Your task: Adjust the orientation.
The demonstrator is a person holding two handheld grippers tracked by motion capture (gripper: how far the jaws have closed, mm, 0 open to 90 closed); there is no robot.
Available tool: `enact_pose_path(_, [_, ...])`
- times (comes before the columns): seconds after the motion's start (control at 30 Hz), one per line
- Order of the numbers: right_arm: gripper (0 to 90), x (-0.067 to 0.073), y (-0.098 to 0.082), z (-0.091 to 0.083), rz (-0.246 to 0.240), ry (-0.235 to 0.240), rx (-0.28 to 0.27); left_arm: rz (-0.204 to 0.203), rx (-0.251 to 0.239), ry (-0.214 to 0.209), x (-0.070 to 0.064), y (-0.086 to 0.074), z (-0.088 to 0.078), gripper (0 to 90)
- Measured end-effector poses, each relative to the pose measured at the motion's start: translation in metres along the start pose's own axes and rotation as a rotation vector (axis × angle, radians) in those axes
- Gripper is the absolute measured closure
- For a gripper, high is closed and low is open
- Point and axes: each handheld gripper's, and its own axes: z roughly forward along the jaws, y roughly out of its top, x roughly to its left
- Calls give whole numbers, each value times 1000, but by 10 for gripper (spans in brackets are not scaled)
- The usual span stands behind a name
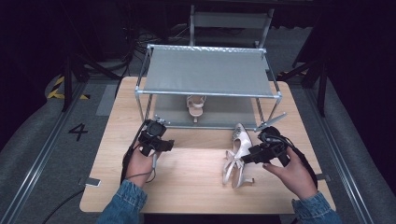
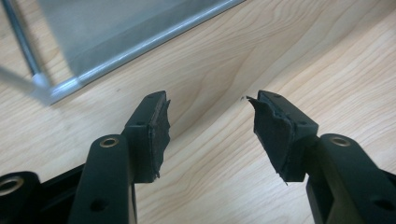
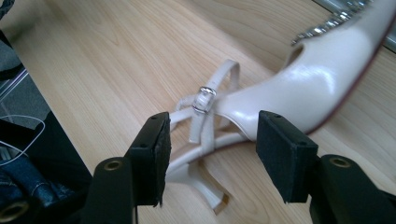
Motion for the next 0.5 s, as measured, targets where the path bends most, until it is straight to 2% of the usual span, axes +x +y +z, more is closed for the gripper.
enact_pose_path(0.1, [454, 3, 5, 4, -12, 9, 4, -18, 1, 7, 2, -5, -3, 448])
enact_pose_path(0.2, [459, 10, 18, 17, -41, 19, 22, -22, 8, 26, 6, -11, -6, 440])
enact_pose_path(0.3, [462, 12, 25, 26, -54, 20, 34, -26, 16, 39, 8, -17, -8, 434])
enact_pose_path(0.37, [467, 11, 30, 36, -56, 18, 51, -44, 20, 43, 10, -22, -9, 424])
enact_pose_path(0.43, [473, 10, 34, 43, -54, 4, 65, -51, 22, 47, 13, -26, -11, 425])
enact_pose_path(0.5, [480, 8, 37, 52, -46, -35, 85, -59, 25, 52, 15, -29, -12, 426])
